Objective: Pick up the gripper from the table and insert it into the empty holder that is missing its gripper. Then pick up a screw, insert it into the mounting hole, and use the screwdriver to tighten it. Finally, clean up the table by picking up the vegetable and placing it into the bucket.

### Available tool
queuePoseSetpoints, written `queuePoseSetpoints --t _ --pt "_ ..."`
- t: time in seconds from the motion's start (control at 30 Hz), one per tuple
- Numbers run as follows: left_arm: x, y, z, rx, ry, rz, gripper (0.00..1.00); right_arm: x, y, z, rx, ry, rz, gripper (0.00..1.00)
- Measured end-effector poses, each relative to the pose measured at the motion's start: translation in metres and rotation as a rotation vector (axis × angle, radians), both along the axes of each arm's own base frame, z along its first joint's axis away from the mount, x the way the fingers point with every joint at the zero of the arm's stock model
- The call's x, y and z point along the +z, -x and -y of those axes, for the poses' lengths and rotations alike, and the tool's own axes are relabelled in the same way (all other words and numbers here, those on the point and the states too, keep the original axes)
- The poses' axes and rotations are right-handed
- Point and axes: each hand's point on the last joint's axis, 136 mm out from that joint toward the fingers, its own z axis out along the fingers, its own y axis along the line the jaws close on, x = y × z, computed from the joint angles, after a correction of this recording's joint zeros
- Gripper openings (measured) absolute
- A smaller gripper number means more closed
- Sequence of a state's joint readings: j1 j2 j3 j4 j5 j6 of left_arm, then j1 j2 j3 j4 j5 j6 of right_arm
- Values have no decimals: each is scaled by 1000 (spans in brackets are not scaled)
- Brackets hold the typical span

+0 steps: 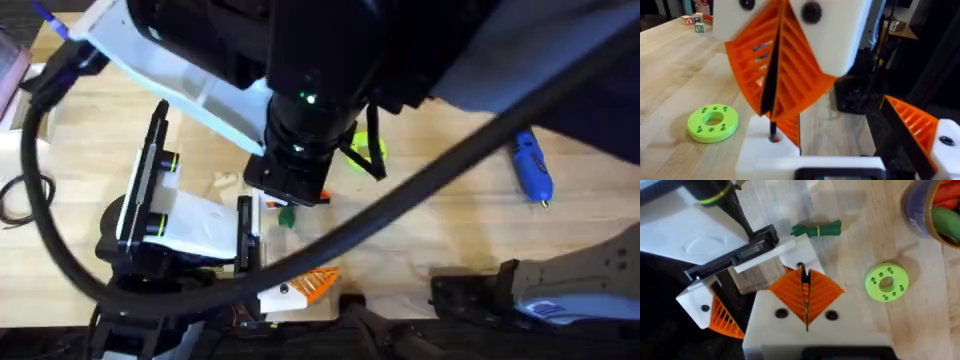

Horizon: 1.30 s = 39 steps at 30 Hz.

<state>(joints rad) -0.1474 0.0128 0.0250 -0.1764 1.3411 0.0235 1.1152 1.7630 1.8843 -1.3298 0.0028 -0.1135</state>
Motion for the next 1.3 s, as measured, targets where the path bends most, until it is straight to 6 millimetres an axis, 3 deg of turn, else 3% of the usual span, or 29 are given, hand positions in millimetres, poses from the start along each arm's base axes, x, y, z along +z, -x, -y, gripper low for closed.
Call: queuePoseSetpoints --t 1.3 --pt "-2 -1 0 8 1 -19 985 -19 -3 -7 18 55 -14 6"
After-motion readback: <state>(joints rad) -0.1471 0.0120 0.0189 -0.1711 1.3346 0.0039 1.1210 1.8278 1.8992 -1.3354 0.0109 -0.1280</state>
